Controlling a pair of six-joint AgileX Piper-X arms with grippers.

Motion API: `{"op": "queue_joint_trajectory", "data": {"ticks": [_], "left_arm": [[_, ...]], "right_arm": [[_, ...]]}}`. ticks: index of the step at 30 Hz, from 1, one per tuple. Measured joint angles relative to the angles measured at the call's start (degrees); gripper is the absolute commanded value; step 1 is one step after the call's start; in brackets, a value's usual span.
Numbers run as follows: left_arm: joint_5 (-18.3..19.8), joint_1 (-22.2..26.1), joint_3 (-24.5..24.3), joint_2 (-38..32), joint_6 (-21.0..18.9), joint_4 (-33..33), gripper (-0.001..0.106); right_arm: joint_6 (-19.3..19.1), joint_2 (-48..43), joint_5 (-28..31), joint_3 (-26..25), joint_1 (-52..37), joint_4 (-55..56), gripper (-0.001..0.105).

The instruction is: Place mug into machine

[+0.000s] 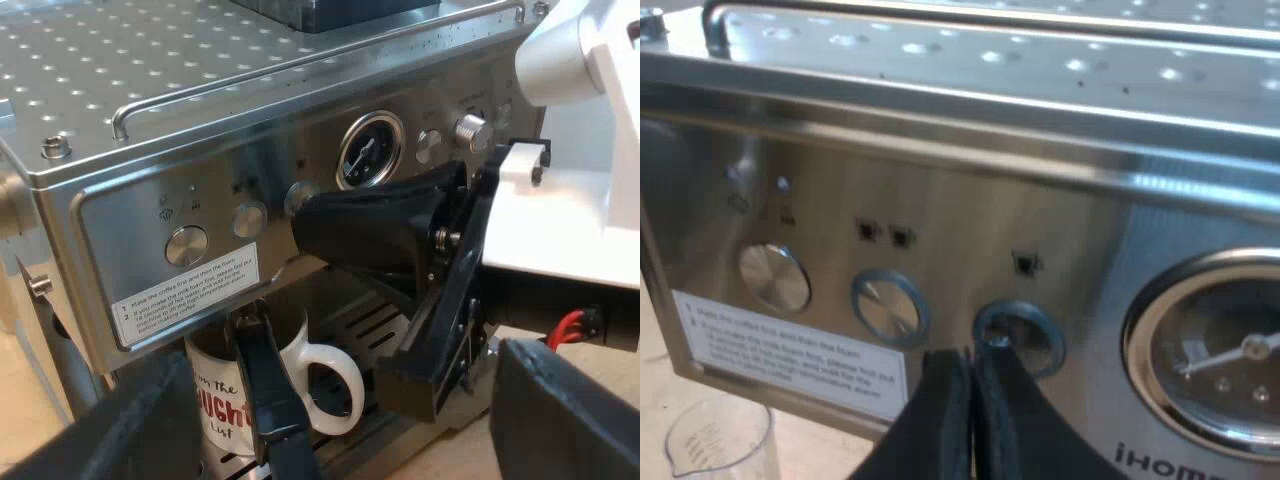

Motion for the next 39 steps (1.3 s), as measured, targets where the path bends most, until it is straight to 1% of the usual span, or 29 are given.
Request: {"op": "queue_joint_trajectory", "data": {"ticks": [6,11,22,24,39], "left_arm": [[0.0,0.0,0.0,0.0,0.0,0.0,0.063],[0.0,0.0,0.0,0.0,0.0,0.0,0.063],[0.0,0.0,0.0,0.0,0.0,0.0,0.063],[0.0,0.0,0.0,0.0,0.0,0.0,0.063],[0.0,0.0,0.0,0.0,0.0,0.0,0.063]], "right_arm": [[0.0,0.0,0.1,0.0,-0.4,0.2,0.0],[0.9,0.0,-0.5,0.0,-1.5,0.4,0.0],[0.9,0.0,-0.6,0.0,-1.9,0.4,0.0],[1.5,0.0,-1.2,0.0,-2.2,0.4,0.0],[1.5,0.0,-1.3,0.0,-2.2,0.4,0.0]]}}
